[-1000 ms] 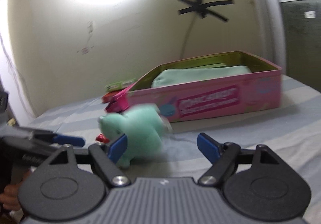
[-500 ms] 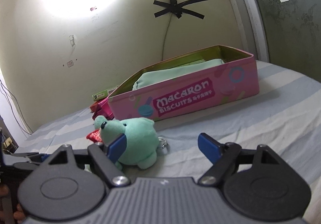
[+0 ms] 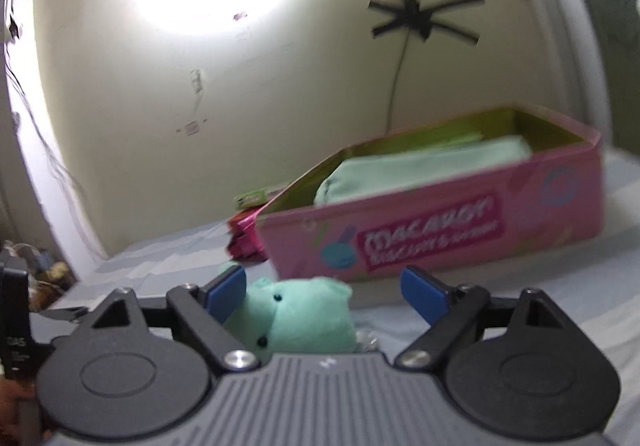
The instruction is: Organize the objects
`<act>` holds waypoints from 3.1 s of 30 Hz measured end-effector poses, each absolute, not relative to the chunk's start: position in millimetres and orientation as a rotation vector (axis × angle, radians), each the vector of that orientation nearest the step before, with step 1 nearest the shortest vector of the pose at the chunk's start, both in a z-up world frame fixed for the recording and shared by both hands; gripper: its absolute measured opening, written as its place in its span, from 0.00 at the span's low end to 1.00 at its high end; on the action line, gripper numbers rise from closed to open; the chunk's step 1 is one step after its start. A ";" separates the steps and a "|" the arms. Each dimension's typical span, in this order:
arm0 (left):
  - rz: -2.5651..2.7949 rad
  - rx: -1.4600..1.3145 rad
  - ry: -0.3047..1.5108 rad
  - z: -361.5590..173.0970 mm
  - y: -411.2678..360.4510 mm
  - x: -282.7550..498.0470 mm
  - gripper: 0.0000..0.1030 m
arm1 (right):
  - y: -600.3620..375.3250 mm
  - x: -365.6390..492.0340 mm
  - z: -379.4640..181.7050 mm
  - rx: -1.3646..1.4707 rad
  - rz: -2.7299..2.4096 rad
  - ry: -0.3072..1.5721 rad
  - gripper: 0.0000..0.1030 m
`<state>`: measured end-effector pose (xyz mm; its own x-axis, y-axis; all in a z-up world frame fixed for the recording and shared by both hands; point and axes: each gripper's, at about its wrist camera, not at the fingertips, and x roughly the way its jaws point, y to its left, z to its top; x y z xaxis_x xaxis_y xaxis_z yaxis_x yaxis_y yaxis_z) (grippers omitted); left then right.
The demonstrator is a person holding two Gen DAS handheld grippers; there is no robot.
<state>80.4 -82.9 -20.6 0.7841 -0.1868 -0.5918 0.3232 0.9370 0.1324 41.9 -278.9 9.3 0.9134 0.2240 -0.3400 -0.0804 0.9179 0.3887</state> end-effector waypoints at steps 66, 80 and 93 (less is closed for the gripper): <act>0.062 0.153 0.872 -4.2 -32.1 52.7 1.00 | -281.1 53.6 -4.2 0.389 0.330 0.541 0.97; 0.045 0.128 0.873 -1.7 -31.9 52.4 1.00 | -237.4 48.3 2.8 0.137 0.401 0.559 0.69; -0.592 -0.026 0.806 12.6 -88.6 87.6 0.96 | -239.0 53.4 -1.0 0.161 0.376 0.600 0.77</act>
